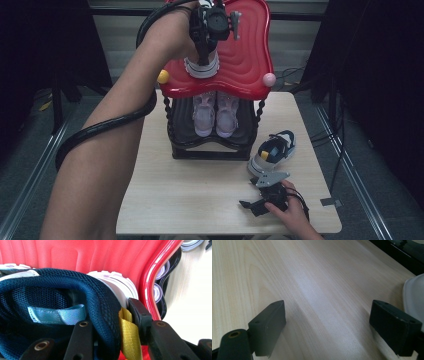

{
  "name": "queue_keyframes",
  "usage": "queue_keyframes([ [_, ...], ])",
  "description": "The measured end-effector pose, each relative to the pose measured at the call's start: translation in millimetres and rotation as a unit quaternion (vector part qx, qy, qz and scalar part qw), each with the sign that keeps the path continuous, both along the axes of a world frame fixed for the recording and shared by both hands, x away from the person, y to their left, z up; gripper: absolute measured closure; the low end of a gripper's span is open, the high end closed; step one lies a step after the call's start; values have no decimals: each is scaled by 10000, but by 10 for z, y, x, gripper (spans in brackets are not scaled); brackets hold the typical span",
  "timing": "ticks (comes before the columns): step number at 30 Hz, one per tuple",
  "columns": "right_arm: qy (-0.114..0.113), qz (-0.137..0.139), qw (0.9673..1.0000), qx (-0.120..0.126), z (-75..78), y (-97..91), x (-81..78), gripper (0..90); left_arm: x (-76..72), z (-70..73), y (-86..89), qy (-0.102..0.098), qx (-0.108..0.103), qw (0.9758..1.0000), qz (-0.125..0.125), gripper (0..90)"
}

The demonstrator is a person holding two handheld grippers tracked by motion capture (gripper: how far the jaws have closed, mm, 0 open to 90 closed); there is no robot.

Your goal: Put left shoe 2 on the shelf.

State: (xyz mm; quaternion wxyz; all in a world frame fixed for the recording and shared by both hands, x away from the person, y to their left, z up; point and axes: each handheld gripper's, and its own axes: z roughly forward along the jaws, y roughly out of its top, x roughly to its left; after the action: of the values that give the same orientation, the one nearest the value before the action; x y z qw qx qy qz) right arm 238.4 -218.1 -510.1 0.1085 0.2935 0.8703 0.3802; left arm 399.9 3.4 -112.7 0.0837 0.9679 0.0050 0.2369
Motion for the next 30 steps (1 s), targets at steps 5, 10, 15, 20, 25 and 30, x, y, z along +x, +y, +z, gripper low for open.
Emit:
queue_keyframes([
  [5,-8,7,10000,-2,0,0,1,131,4,-1,15,-10,49,10000,52,660],
  [10,-6,6,10000,-2,0,0,1,131,6,8,24,-21,47,10000,40,652],
  [15,-6,6,10000,-1,0,0,1,131,6,20,31,-65,54,9999,75,625],
  [20,-8,7,10000,-1,0,0,1,131,8,20,53,-103,3,9999,94,589],
  [25,0,1,10000,0,0,0,0,131,32,33,93,-52,-237,9991,349,458],
  [30,0,0,10000,1,0,0,0,131,41,65,149,180,-619,9956,678,369],
])
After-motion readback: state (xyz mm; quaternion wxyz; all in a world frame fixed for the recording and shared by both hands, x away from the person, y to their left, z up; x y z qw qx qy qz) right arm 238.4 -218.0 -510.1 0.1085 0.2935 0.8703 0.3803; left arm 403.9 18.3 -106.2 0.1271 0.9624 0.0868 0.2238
